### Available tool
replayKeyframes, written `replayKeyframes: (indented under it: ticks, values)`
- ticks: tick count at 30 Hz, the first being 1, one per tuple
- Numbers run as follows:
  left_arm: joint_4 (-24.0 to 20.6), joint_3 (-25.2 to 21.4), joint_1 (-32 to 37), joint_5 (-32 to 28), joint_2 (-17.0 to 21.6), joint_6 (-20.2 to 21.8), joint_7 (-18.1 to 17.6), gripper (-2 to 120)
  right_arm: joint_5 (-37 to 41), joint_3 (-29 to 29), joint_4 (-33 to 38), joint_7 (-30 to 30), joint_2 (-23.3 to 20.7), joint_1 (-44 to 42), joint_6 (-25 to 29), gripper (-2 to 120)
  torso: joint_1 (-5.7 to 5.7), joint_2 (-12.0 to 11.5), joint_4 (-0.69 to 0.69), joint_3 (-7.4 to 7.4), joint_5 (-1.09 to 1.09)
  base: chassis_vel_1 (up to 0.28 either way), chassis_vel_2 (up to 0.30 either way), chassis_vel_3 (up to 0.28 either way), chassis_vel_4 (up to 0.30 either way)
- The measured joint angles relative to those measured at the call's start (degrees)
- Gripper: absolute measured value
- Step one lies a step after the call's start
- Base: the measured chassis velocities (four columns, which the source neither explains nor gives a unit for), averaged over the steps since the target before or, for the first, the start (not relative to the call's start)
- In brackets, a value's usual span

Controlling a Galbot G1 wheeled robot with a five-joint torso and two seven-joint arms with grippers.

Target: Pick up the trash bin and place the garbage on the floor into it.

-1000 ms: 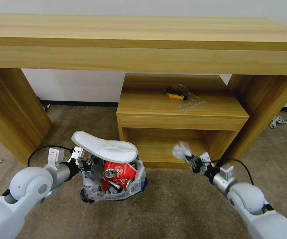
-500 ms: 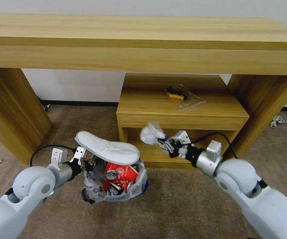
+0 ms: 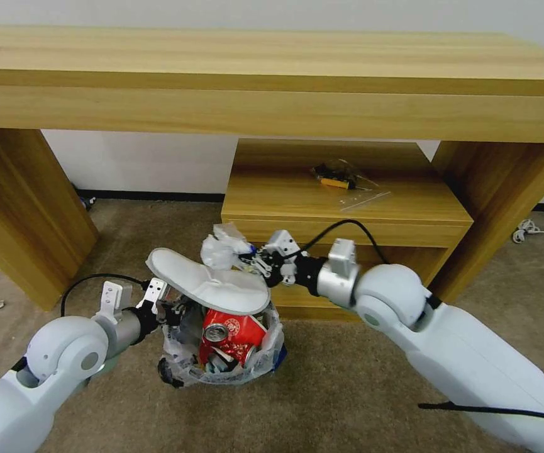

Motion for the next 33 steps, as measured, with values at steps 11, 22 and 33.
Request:
replayKeyframes:
  ticks: [11, 22, 33]
  values:
    - [-0.4, 0.3, -0.4, 0.3, -0.1, 0.0, 0.1, 0, -1.5, -4.1, -1.9, -0.4, 1.5, -0.2, -0.6, 0, 0.0, 0.0, 0.0, 0.0, 0.0, 0.0, 0.0, 0.0, 0.0]
    - [-0.5, -0.1, -0.7, -1.1, 0.0, 0.0, 0.1, 0, -2.9, -4.8, -2.3, -0.1, 1.2, -3.2, -1.0, 0, 0.0, 0.0, 0.0, -0.01, 0.01, 0.0, 0.0, 0.0, 0.0]
    - [-0.3, -0.2, -1.6, -3.0, -0.3, 0.0, -0.9, 0, -2.3, -5.2, -1.2, 0.3, 0.5, -4.5, -4.8, 0, 0.0, 0.0, 0.0, -0.01, 0.01, 0.0, 0.0, 0.0, 0.0]
